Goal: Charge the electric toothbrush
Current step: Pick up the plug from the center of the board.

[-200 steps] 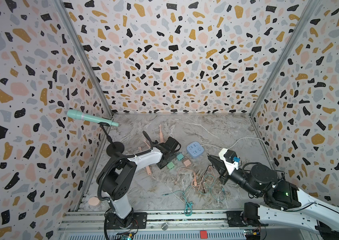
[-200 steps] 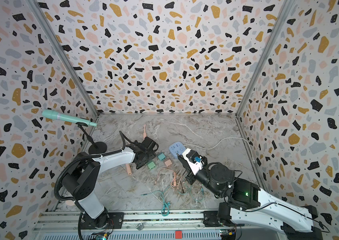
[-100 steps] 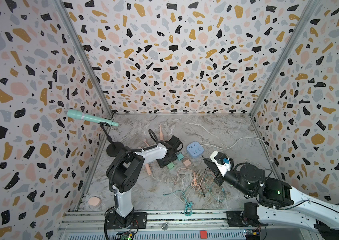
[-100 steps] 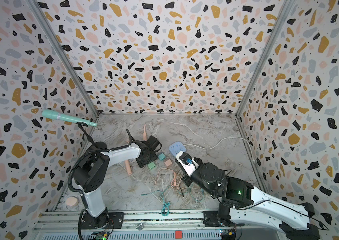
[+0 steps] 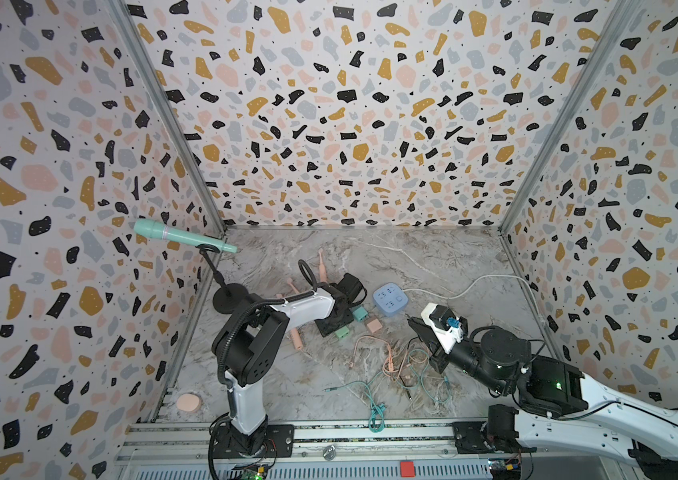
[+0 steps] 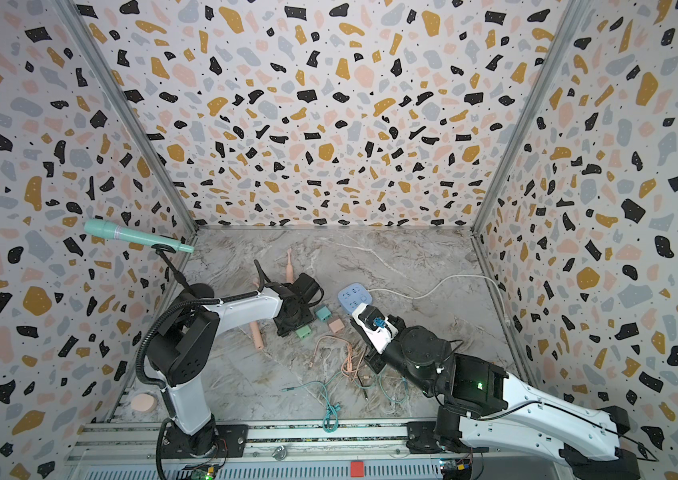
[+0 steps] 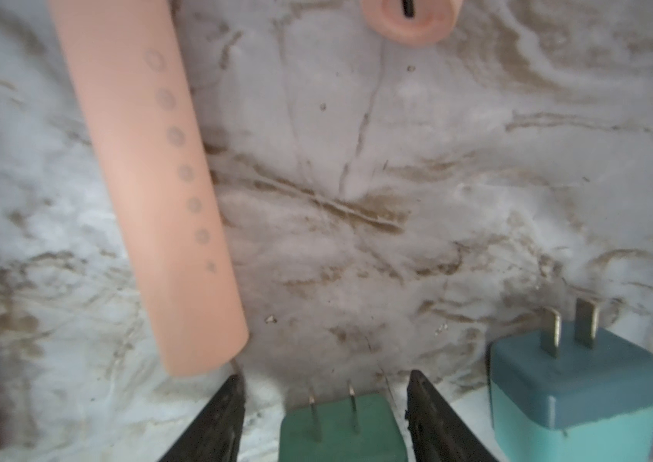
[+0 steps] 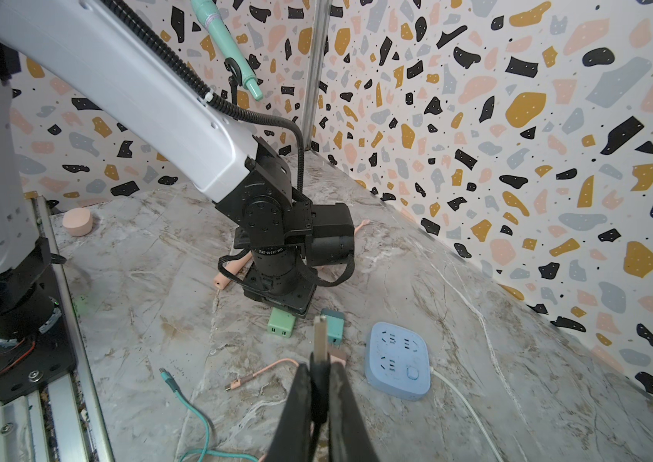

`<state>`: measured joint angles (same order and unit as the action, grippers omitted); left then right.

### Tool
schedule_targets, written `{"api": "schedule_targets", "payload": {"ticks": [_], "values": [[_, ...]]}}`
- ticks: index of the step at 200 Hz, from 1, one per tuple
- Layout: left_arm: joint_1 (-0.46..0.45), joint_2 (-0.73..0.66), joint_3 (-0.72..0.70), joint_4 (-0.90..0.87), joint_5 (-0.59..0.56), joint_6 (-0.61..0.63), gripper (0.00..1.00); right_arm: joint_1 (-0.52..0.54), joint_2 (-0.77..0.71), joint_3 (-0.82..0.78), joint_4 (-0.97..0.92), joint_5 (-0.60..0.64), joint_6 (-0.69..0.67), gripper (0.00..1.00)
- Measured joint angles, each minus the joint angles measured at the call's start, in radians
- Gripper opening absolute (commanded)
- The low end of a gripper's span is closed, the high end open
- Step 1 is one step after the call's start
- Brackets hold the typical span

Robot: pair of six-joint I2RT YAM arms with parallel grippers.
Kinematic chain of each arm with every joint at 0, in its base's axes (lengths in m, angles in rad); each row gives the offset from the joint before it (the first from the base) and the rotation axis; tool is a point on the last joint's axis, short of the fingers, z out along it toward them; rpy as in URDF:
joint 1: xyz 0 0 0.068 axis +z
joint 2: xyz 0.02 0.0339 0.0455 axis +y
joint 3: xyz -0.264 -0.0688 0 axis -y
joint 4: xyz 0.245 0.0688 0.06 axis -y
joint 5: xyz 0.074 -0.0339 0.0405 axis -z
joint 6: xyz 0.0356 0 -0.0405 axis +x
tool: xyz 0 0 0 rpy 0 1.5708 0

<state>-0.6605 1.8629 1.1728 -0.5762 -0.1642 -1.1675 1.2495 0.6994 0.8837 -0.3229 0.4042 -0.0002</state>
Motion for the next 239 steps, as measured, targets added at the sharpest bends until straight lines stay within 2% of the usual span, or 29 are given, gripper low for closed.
{"api": "schedule_targets", "payload": {"ticks": [82, 127, 170, 204, 226, 239], "values": [[-0.025, -0.004, -0.009, 0.014, -0.002, -0.003, 0.60, 0.000, 0.000, 0.000, 0.000, 0.000, 0.000, 0.00], [-0.025, -0.003, -0.009, 0.008, -0.006, 0.000, 0.52, 0.000, 0.000, 0.000, 0.000, -0.001, 0.000, 0.00], [-0.025, -0.002, -0.009, 0.008, -0.006, 0.003, 0.48, 0.000, 0.001, 0.000, 0.000, -0.001, 0.000, 0.00], [-0.025, -0.002, -0.009, 0.009, -0.005, 0.007, 0.34, 0.000, 0.002, 0.000, 0.001, -0.007, 0.000, 0.00], [-0.025, -0.006, -0.009, 0.013, 0.001, 0.019, 0.00, 0.000, 0.003, 0.000, 0.001, -0.020, 0.001, 0.00], [-0.025, -0.016, -0.012, 0.015, 0.012, 0.027, 0.00, 0.000, 0.003, 0.000, 0.002, -0.034, 0.005, 0.00]]}}
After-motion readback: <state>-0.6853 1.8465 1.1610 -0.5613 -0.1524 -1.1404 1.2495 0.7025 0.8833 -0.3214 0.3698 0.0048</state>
